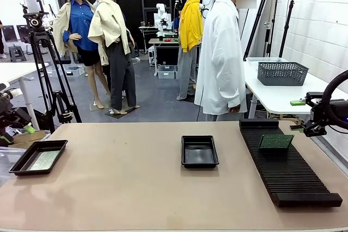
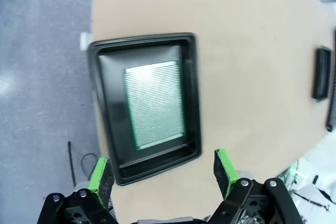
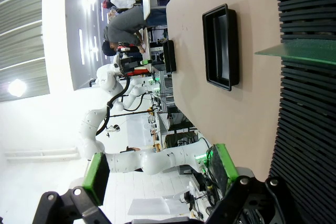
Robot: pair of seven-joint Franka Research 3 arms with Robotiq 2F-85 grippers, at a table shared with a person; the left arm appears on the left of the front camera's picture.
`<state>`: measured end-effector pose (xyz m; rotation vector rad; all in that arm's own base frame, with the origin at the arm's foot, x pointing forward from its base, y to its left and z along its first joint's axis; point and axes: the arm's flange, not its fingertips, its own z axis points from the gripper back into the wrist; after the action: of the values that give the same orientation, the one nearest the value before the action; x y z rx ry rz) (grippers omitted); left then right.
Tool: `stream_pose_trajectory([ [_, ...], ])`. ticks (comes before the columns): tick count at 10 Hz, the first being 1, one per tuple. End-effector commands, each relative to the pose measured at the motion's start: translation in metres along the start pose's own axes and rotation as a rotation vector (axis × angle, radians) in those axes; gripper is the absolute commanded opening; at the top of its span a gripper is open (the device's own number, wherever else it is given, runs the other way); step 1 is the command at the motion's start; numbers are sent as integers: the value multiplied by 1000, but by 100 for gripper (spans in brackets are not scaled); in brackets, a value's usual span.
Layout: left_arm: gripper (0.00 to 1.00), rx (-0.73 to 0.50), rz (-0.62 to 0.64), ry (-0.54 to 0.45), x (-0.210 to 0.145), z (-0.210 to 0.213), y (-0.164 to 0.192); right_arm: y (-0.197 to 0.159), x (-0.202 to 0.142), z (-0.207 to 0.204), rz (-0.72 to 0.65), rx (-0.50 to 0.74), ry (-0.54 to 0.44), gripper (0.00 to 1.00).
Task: Inspect and transfer BCBs to ESD trays.
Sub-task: Pick up the Blank PCB from the PCB Rack and place it in the right ESD tray.
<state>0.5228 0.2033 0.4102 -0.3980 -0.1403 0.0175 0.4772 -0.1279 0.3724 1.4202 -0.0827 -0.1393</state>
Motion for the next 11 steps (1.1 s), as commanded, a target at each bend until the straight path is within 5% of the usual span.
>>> stream_pose_trajectory([
  [1,100,-180,-86,39,6,17,5,1,-1,-1,1,0,-1,100],
  [11,100,-840,-106,56,-5,7,-8,1,-1,-1,1,0,-1,100],
])
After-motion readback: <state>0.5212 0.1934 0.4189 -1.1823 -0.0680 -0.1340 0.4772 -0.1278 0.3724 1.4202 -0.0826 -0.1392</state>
